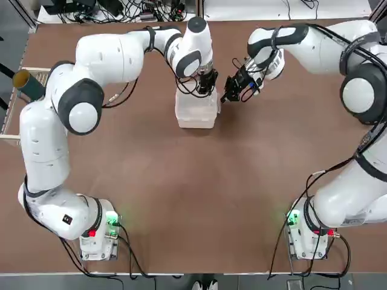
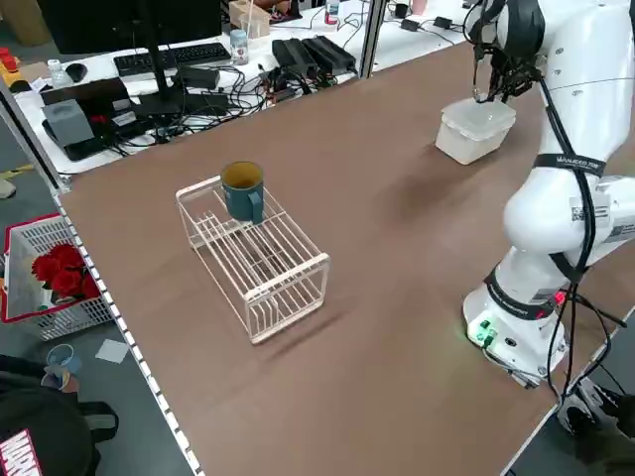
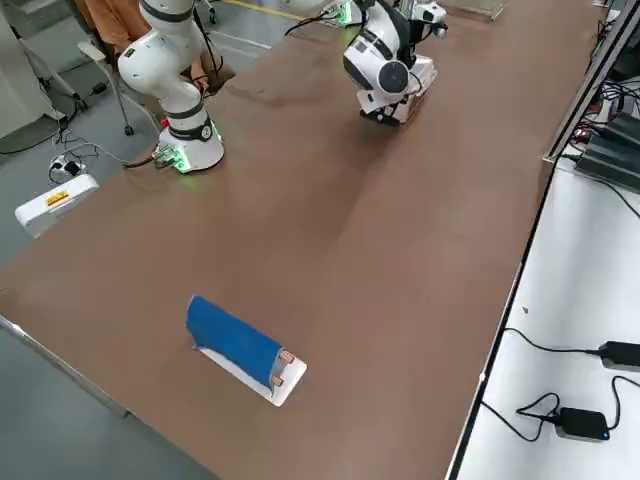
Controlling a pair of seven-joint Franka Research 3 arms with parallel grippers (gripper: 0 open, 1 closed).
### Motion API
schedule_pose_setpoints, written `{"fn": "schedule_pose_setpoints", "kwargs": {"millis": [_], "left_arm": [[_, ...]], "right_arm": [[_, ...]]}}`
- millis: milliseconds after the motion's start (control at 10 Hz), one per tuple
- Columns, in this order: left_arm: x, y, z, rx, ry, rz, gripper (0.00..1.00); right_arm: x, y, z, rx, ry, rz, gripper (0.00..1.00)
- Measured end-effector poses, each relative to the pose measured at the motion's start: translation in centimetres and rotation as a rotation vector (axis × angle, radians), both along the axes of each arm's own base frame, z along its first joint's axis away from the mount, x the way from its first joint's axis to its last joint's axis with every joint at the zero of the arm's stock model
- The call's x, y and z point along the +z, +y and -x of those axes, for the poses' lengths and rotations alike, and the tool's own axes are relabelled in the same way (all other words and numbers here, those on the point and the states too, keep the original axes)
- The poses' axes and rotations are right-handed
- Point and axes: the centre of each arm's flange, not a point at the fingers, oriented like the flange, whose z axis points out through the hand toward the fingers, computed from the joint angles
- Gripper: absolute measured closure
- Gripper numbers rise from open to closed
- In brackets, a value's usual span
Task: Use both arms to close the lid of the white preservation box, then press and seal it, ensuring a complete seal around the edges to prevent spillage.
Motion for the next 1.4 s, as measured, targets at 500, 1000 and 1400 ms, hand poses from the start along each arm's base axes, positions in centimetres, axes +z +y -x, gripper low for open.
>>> {"fn": "schedule_pose_setpoints", "kwargs": {"millis": [500,1000,1400], "left_arm": [[0.0,0.0,0.0,0.001,-0.001,-0.001,0.99],[0.0,0.0,0.0,0.000,-0.002,-0.001,0.99],[0.0,0.0,0.0,0.000,-0.002,-0.002,0.99]], "right_arm": [[-0.3,0.8,0.7,0.009,-0.002,0.006,0.99],[-0.3,1.3,1.0,0.003,-0.020,0.017,0.99],[-0.1,1.5,1.2,0.000,-0.040,0.028,0.99]]}}
